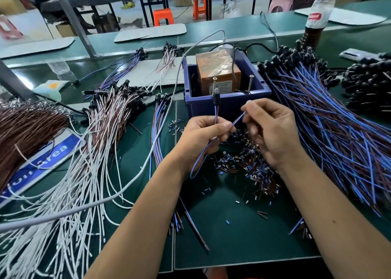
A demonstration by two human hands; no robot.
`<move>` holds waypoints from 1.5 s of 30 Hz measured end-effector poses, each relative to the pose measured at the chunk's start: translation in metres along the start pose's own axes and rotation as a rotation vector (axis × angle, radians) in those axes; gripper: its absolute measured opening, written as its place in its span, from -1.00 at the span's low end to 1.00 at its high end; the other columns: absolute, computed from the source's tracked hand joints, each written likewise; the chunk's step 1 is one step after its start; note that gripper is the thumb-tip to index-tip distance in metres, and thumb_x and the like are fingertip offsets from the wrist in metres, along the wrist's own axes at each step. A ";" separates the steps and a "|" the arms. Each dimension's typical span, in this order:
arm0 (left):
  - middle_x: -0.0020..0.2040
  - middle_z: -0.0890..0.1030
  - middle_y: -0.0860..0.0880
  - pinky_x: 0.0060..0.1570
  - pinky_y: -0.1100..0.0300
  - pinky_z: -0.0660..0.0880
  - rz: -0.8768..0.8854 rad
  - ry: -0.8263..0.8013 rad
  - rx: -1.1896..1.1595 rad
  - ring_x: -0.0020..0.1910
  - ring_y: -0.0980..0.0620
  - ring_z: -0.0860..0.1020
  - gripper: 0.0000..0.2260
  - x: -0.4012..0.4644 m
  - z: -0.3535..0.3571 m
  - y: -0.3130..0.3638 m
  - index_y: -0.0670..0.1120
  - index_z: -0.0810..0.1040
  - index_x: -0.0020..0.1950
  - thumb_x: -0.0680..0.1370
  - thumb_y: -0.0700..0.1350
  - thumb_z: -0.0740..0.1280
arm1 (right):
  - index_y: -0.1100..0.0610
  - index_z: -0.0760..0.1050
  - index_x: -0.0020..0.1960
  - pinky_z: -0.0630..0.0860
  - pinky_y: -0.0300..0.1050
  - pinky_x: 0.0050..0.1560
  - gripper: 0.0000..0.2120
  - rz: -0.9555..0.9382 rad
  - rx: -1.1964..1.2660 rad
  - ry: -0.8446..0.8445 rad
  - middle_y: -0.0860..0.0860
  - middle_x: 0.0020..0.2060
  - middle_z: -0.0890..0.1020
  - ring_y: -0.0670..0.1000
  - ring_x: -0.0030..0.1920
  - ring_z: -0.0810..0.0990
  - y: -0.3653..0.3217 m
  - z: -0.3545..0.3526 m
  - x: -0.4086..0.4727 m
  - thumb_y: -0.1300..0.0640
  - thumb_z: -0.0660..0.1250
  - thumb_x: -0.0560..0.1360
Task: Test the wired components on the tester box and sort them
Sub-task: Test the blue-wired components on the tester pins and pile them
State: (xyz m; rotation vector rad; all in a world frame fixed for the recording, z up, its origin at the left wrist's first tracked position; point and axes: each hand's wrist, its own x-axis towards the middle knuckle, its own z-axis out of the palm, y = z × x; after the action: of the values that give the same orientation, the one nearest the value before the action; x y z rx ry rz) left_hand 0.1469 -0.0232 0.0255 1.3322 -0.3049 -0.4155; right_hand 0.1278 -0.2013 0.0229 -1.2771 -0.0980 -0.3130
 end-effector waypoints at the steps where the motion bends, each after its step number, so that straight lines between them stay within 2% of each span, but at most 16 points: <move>1: -0.42 0.49 0.00 -0.56 0.37 0.16 0.004 -0.009 0.007 -0.53 0.18 0.28 -0.86 0.000 -0.001 0.000 -0.09 0.71 -0.23 0.50 -0.13 0.41 | 0.12 0.66 -0.13 0.20 -0.32 -0.61 -0.81 0.000 0.034 0.039 0.03 -0.35 0.59 -0.13 -0.54 0.37 -0.002 -0.003 0.002 0.21 0.36 0.64; 4: -0.41 0.50 0.00 -0.56 0.38 0.17 0.036 -0.001 -0.016 -0.52 0.18 0.27 -0.84 -0.002 -0.003 0.000 -0.08 0.71 -0.24 0.51 -0.14 0.39 | 0.12 0.65 -0.14 0.19 -0.32 -0.61 -0.82 -0.026 0.003 0.072 0.02 -0.37 0.57 -0.12 -0.55 0.36 -0.004 -0.007 0.004 0.15 0.39 0.63; 8: -0.41 0.51 0.00 -0.56 0.38 0.18 0.070 0.042 -0.026 -0.52 0.19 0.28 -0.85 0.000 0.000 -0.001 -0.08 0.70 -0.23 0.52 -0.13 0.40 | 0.11 0.68 -0.14 0.21 -0.32 -0.61 -0.76 -0.005 -0.038 -0.026 0.04 -0.39 0.57 -0.10 -0.56 0.39 0.003 0.006 -0.003 -0.06 0.44 0.54; 13: -0.41 0.50 0.00 -0.56 0.36 0.19 0.088 0.054 -0.001 -0.51 0.17 0.28 -0.89 0.000 -0.002 -0.002 -0.14 0.67 -0.17 0.52 -0.14 0.41 | 0.11 0.68 -0.15 0.23 -0.30 -0.56 -0.85 -0.041 -0.098 -0.031 0.06 -0.38 0.59 -0.06 -0.55 0.40 0.002 0.004 -0.003 0.10 0.47 0.57; 17: -0.42 0.48 0.00 -0.57 0.36 0.18 0.096 0.057 0.014 -0.51 0.16 0.28 -0.89 -0.001 0.000 -0.002 -0.16 0.66 -0.16 0.52 -0.15 0.41 | 0.08 0.68 -0.17 0.23 -0.30 -0.56 -0.87 -0.043 -0.099 -0.012 0.05 -0.38 0.60 -0.07 -0.55 0.39 0.002 0.006 -0.004 0.11 0.48 0.55; 21: -0.42 0.48 -0.01 -0.57 0.35 0.17 0.121 0.068 0.024 -0.53 0.15 0.27 -0.88 0.000 0.002 -0.001 -0.19 0.64 -0.14 0.58 -0.23 0.39 | 0.08 0.68 -0.20 0.24 -0.30 -0.55 -0.87 -0.031 -0.045 0.017 0.05 -0.39 0.60 -0.08 -0.55 0.38 0.003 0.006 -0.003 0.05 0.49 0.50; 27: -0.43 0.49 -0.02 -0.54 0.34 0.14 0.169 0.074 0.018 -0.52 0.16 0.28 -0.84 -0.003 0.002 0.001 -0.17 0.65 -0.18 0.59 -0.28 0.37 | 0.10 0.62 -0.21 0.20 -0.32 -0.59 -0.80 -0.016 0.096 0.146 0.00 -0.39 0.56 -0.12 -0.55 0.34 0.001 0.001 0.004 0.23 0.41 0.59; 29: -0.41 0.52 -0.03 -0.53 0.33 0.15 0.196 0.100 -0.012 -0.52 0.15 0.28 -0.86 -0.003 0.000 0.002 -0.17 0.65 -0.16 0.59 -0.26 0.37 | 0.10 0.62 -0.20 0.20 -0.32 -0.60 -0.81 -0.010 0.092 0.143 0.00 -0.38 0.55 -0.12 -0.55 0.35 0.001 -0.004 0.005 0.17 0.43 0.60; 31: -0.39 0.56 -0.03 -0.54 0.34 0.16 0.222 0.154 -0.018 -0.53 0.15 0.28 -0.86 -0.001 0.001 0.000 -0.19 0.66 -0.12 0.62 -0.27 0.37 | 0.08 0.67 -0.18 0.22 -0.33 -0.59 -0.82 0.022 0.042 0.062 0.00 -0.39 0.56 -0.13 -0.55 0.37 0.004 0.000 0.001 0.02 0.49 0.55; 33: -0.38 0.59 -0.04 -0.56 0.35 0.18 0.261 0.206 0.013 -0.56 0.16 0.29 -0.87 -0.001 0.004 -0.002 -0.19 0.67 -0.10 0.62 -0.26 0.37 | 0.07 0.71 -0.12 0.23 -0.33 -0.58 -0.81 0.065 -0.003 -0.035 0.00 -0.38 0.57 -0.13 -0.54 0.40 0.008 0.009 -0.004 -0.06 0.50 0.47; 38: -0.36 0.63 -0.03 -0.43 0.47 0.38 0.374 0.242 0.104 -0.52 0.24 0.48 -0.86 0.000 0.005 -0.005 -0.26 0.64 -0.14 0.61 -0.32 0.38 | 0.07 0.74 -0.05 0.18 -0.31 -0.57 -0.85 0.039 -0.005 -0.071 0.08 -0.40 0.58 -0.08 -0.56 0.36 0.009 0.019 -0.008 0.04 0.50 0.44; 42: -0.32 0.67 -0.08 -0.25 0.30 0.52 0.422 0.262 0.273 -0.35 0.11 0.60 -0.91 0.002 0.003 -0.007 -0.24 0.69 -0.10 0.59 -0.29 0.43 | 0.15 0.73 -0.03 0.16 -0.30 -0.58 -0.81 0.070 0.047 -0.042 0.16 -0.41 0.57 -0.07 -0.56 0.36 0.008 0.020 -0.008 0.07 0.51 0.42; 45: -0.29 0.69 -0.09 -0.18 0.18 0.57 0.468 0.273 0.322 -0.28 0.05 0.63 -0.91 0.001 0.005 -0.009 -0.20 0.70 -0.09 0.59 -0.26 0.43 | 0.13 0.73 -0.08 0.16 -0.30 -0.59 -0.86 0.072 0.054 -0.037 0.15 -0.44 0.58 -0.08 -0.57 0.36 0.007 0.020 -0.008 0.08 0.51 0.42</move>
State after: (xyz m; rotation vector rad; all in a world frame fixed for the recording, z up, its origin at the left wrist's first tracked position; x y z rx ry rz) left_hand 0.1444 -0.0295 0.0182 1.5556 -0.4534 0.2174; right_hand 0.1240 -0.1787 0.0204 -1.2302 -0.0909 -0.2240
